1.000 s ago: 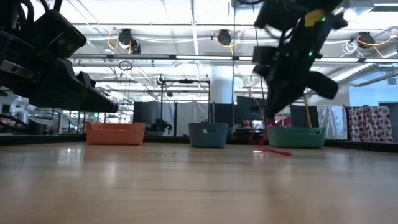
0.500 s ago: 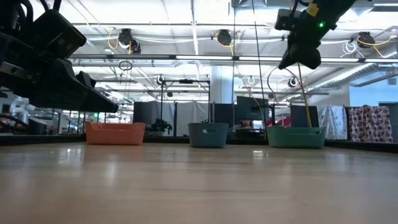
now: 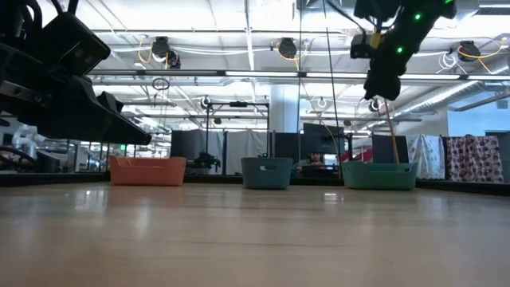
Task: Sort rubber bands into baskets
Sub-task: Put the red rubber band into the green bin
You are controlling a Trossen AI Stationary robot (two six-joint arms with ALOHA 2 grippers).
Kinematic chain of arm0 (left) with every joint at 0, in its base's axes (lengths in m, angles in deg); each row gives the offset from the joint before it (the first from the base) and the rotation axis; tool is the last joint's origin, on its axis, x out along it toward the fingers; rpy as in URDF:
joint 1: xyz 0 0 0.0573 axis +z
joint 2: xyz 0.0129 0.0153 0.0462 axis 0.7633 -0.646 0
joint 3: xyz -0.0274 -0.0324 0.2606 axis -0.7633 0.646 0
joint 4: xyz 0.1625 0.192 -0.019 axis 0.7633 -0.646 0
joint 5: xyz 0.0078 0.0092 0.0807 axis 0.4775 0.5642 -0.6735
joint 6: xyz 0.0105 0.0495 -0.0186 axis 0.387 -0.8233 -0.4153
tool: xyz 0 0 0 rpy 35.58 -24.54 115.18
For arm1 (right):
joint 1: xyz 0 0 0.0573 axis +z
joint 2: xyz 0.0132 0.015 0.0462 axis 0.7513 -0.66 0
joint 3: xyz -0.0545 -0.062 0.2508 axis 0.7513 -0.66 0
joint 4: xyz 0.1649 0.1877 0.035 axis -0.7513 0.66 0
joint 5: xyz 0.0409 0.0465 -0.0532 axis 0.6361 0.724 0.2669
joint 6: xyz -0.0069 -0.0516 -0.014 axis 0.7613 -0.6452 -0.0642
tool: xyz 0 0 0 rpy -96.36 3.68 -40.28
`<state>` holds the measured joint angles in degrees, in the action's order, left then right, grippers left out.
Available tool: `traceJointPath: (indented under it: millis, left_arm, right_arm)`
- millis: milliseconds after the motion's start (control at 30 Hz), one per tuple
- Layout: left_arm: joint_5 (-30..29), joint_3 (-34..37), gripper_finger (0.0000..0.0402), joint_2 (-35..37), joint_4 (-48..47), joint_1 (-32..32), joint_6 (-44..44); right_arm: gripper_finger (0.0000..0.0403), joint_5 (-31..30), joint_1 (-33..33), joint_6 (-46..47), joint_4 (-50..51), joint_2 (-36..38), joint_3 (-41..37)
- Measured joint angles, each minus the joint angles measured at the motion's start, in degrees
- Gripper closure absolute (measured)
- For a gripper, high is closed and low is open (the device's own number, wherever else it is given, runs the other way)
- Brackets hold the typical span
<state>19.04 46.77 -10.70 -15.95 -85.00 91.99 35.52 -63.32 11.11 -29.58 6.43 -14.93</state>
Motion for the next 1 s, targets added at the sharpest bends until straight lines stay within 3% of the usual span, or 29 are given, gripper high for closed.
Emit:
traceJointPath:
  millis: [100, 300, 1000]
  left_arm:
    - [0.0, 0.0, 0.0325, 0.0, -0.3, 0.0, 0.0]
    - [0.0, 0.0, 0.0325, 0.0, -2.1, 0.0, 0.4]
    - [0.0, 0.0, 0.0325, 0.0, -2.8, 0.0, 0.4]
  right_arm:
    - [0.0402, 0.6, -2.5, 2.3, 0.0, -1.3, 0.0]
    - [0.0402, 10.4, -7.9, 2.6, -1.3, -5.5, -1.9]
    - [0.0398, 12.1, -11.6, 3.0, -3.0, -16.8, -5.2]
